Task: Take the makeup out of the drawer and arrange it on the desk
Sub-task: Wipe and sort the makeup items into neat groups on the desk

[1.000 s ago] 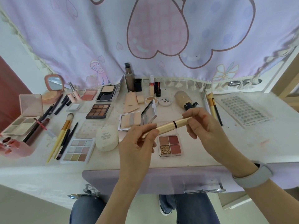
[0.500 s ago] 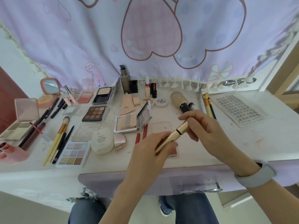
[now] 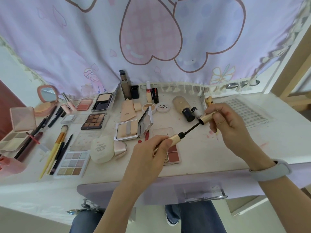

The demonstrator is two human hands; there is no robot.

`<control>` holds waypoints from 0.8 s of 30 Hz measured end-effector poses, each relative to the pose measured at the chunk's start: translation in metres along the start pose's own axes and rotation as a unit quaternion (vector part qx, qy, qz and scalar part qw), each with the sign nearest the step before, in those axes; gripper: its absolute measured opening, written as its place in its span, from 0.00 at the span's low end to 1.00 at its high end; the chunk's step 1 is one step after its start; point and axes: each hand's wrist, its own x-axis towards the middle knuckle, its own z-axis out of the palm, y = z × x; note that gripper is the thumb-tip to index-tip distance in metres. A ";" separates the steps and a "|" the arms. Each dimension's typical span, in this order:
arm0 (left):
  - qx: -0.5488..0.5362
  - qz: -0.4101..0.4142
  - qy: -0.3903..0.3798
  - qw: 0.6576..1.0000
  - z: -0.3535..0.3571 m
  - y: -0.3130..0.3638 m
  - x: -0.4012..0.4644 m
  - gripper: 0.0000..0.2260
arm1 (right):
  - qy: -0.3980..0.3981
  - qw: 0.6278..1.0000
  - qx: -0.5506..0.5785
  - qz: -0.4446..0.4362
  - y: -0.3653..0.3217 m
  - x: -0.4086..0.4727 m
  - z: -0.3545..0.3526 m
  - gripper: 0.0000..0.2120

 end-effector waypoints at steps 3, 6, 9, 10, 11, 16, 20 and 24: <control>-0.014 -0.021 0.035 0.999 -0.008 -0.009 -0.002 0.08 | 0.158 0.983 0.071 0.064 0.007 0.005 -0.017 0.15; -0.043 -0.048 0.050 0.997 -0.007 -0.010 0.000 0.08 | 0.230 0.964 0.092 0.098 0.008 0.005 -0.026 0.12; -0.082 -0.058 0.001 0.995 0.006 0.001 0.004 0.13 | 0.215 0.962 0.124 0.116 0.008 -0.001 -0.017 0.08; -0.066 -0.056 -0.009 0.996 0.011 0.005 0.007 0.12 | 0.205 0.963 0.128 0.120 0.008 -0.003 -0.014 0.08; -0.037 -0.055 -0.011 0.998 0.017 0.007 0.010 0.13 | 0.195 0.965 0.127 0.124 0.008 -0.006 -0.012 0.07; 0.139 -0.045 0.036 0.989 0.038 0.018 0.031 0.12 | 0.158 0.978 0.023 0.134 0.016 -0.018 -0.017 0.08; 0.239 -0.016 0.007 0.971 0.057 0.021 0.046 0.12 | 0.125 0.979 -0.064 0.148 0.026 -0.025 -0.019 0.08; 0.341 0.007 -0.009 0.940 0.073 0.021 0.051 0.12 | 0.115 0.975 -0.113 0.153 0.031 -0.029 -0.024 0.08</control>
